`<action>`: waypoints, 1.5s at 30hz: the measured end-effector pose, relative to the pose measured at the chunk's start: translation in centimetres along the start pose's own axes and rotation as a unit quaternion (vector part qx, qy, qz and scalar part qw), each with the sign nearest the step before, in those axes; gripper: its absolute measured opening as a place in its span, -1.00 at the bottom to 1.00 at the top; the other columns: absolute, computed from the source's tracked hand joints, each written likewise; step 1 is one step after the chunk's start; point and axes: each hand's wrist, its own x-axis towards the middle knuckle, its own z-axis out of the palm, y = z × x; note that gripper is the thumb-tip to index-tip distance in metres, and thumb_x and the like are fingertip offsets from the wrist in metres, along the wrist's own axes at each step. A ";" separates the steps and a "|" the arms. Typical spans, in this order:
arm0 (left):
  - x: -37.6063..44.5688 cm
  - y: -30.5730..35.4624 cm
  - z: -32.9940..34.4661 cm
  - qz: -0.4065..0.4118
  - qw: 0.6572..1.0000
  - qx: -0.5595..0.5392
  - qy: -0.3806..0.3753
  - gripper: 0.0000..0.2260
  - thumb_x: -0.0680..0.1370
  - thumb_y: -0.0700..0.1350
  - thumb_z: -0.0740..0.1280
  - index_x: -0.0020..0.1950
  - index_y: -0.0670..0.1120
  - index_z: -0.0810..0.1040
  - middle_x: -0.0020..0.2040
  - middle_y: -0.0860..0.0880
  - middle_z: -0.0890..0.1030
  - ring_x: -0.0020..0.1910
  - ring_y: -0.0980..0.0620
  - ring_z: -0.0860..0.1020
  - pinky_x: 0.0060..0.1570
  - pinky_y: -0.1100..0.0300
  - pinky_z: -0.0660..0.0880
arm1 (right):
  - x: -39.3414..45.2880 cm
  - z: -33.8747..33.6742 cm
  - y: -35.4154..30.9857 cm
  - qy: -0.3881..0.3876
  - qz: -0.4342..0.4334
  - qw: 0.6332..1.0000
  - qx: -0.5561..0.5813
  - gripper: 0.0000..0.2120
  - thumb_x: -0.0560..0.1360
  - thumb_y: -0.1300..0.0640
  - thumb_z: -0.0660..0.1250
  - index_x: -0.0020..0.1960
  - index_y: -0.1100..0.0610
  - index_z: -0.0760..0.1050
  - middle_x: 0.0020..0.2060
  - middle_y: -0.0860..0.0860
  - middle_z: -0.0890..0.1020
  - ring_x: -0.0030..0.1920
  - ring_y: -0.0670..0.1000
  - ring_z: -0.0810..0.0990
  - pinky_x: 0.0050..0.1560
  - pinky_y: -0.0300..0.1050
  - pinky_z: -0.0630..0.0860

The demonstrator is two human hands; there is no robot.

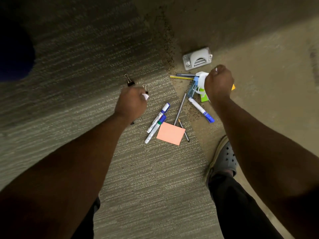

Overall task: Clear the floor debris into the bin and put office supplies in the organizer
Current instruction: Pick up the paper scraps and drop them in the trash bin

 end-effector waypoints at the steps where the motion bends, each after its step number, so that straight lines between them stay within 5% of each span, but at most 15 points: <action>1: -0.7 -0.1 0.1 -0.003 1.000 0.002 0.002 -0.73 0.51 -0.27 0.19 0.07 -0.20 0.65 -0.13 -0.28 0.66 -0.34 -0.15 0.52 -0.31 0.22 0.44 | -0.2 0.0 0.8 -0.005 0.024 1.000 -0.005 -0.75 0.52 0.21 0.10 -0.05 0.26 0.54 -0.01 0.30 0.63 0.04 0.31 0.55 -0.02 0.00 0.38; 3: -2.2 -0.6 -0.4 -0.013 1.000 0.001 -0.003 -0.72 0.50 -0.25 0.19 0.06 -0.22 0.66 -0.08 -0.32 0.66 -0.26 -0.23 0.60 -0.19 0.09 0.59 | -1.3 0.2 2.3 -0.044 0.059 0.997 -0.021 -0.69 0.53 0.06 0.13 -0.11 0.26 0.55 -0.07 0.27 0.64 0.01 0.29 0.57 0.01 0.00 0.44; 5: -3.0 -1.1 -1.0 -0.028 1.000 -0.001 -0.007 -0.71 0.48 -0.16 0.15 -0.27 -0.19 0.63 -0.31 -0.26 0.62 -0.36 -0.22 0.55 -0.31 0.11 0.53 | -1.8 0.2 3.1 -0.059 0.032 0.995 -0.067 -0.57 0.50 -0.16 0.19 -0.13 0.22 0.54 -0.12 0.22 0.66 -0.02 0.25 0.60 -0.02 -0.02 0.46; 9: -3.4 -2.4 -0.6 -0.031 0.999 0.021 -0.010 -0.63 0.50 -0.07 0.13 -0.52 -0.08 0.31 -0.53 -0.06 0.40 -0.49 -0.08 0.40 -0.41 0.23 0.25 | -0.5 0.9 3.9 -0.096 -0.065 0.980 -0.160 -0.31 0.39 -0.32 0.33 0.28 0.17 0.34 -0.02 0.20 0.64 0.03 0.27 0.60 -0.08 0.03 0.49; 12: -3.2 -3.7 0.3 -0.030 0.999 0.021 0.000 -0.63 0.53 -0.08 0.12 -0.50 -0.08 0.34 -0.50 -0.09 0.44 -0.48 -0.09 0.41 -0.42 0.22 0.25 | 1.3 2.0 4.2 -0.181 -0.117 0.953 -0.211 -0.26 0.33 -0.23 0.45 0.35 0.05 0.23 0.07 0.23 0.60 0.09 0.29 0.58 -0.03 0.05 0.49; 15: -3.3 -4.4 1.3 -0.033 0.999 0.020 0.010 -0.66 0.48 -0.03 0.05 -0.45 -0.11 0.36 -0.44 -0.17 0.46 -0.42 -0.15 0.42 -0.33 0.15 0.35 | 2.0 2.7 4.7 -0.207 -0.156 0.944 -0.203 -0.34 0.37 -0.09 0.48 0.32 0.14 0.29 0.12 0.28 0.56 0.15 0.30 0.54 0.06 0.06 0.47; 19: -4.0 -4.3 2.3 -0.023 0.999 0.030 0.014 -0.69 0.46 -0.04 0.02 -0.42 -0.12 0.36 -0.41 -0.17 0.44 -0.38 -0.15 0.41 -0.30 0.15 0.28 | 1.9 2.5 5.0 -0.132 -0.200 0.949 -0.205 -0.63 0.52 -0.02 0.32 0.16 0.25 0.41 0.07 0.30 0.57 0.13 0.31 0.53 0.05 0.09 0.45; 26: -5.1 -2.1 1.4 -0.028 0.998 -0.036 0.035 -0.69 0.45 -0.10 0.05 -0.51 -0.06 0.24 -0.48 -0.18 0.39 -0.46 -0.10 0.34 -0.40 0.16 0.20 | -0.9 0.2 3.1 -0.010 -0.088 0.993 -0.083 -0.58 0.59 -0.09 0.13 0.01 0.26 0.54 -0.05 0.28 0.64 -0.01 0.29 0.57 -0.10 0.02 0.37; 33: -6.1 -1.6 -2.5 -0.047 0.993 -0.080 0.069 -0.70 0.45 -0.08 0.06 -0.47 -0.11 0.33 -0.46 -0.13 0.45 -0.42 -0.11 0.39 -0.39 0.14 0.27 | -8.5 1.8 -1.8 -0.133 -0.131 0.980 -0.062 -0.75 0.56 0.14 0.22 0.15 0.29 0.41 -0.02 0.32 0.61 0.03 0.33 0.55 -0.08 0.06 0.40; 37: -7.3 -3.2 -6.2 -0.054 0.990 -0.096 0.085 -0.71 0.43 -0.08 0.05 -0.50 -0.04 0.22 -0.50 -0.04 0.32 -0.41 -0.10 0.35 -0.36 0.12 0.21 | -12.8 3.3 -6.6 -0.211 -0.163 0.963 -0.031 -0.77 0.53 0.20 0.24 0.19 0.11 0.43 -0.09 0.23 0.64 -0.05 0.26 0.61 -0.13 -0.03 0.46; 39: -8.0 -4.2 -8.3 -0.055 0.989 -0.093 0.103 -0.71 0.44 -0.08 0.05 -0.50 -0.03 0.21 -0.51 -0.01 0.30 -0.42 -0.10 0.35 -0.35 0.13 0.17 | -14.8 4.0 -9.9 -0.223 -0.196 0.955 -0.020 -0.81 0.57 0.05 0.27 0.12 0.11 0.53 -0.11 0.22 0.66 -0.07 0.22 0.63 -0.14 -0.07 0.47; 41: -8.6 -5.3 -11.0 -0.058 0.985 -0.084 0.139 -0.65 0.49 -0.04 0.06 -0.51 -0.03 0.21 -0.50 -0.05 0.35 -0.43 -0.14 0.41 -0.34 0.14 0.18 | -16.9 4.5 -13.9 -0.217 -0.238 0.947 -0.006 -0.59 0.57 -0.18 0.21 -0.10 0.14 0.61 -0.26 0.19 0.66 -0.19 0.18 0.63 -0.23 -0.14 0.37; 45: -9.5 -6.8 -17.7 -0.055 0.967 -0.059 0.242 -0.45 0.63 0.11 0.05 -0.54 -0.05 0.23 -0.54 -0.10 0.45 -0.49 -0.14 0.45 -0.38 0.16 0.21 | -21.2 4.7 -23.2 -0.177 -0.268 0.946 0.054 -0.33 0.54 -0.33 0.09 -0.54 0.13 0.31 -0.65 -0.05 0.37 -0.57 -0.09 0.41 -0.44 -0.22 0.21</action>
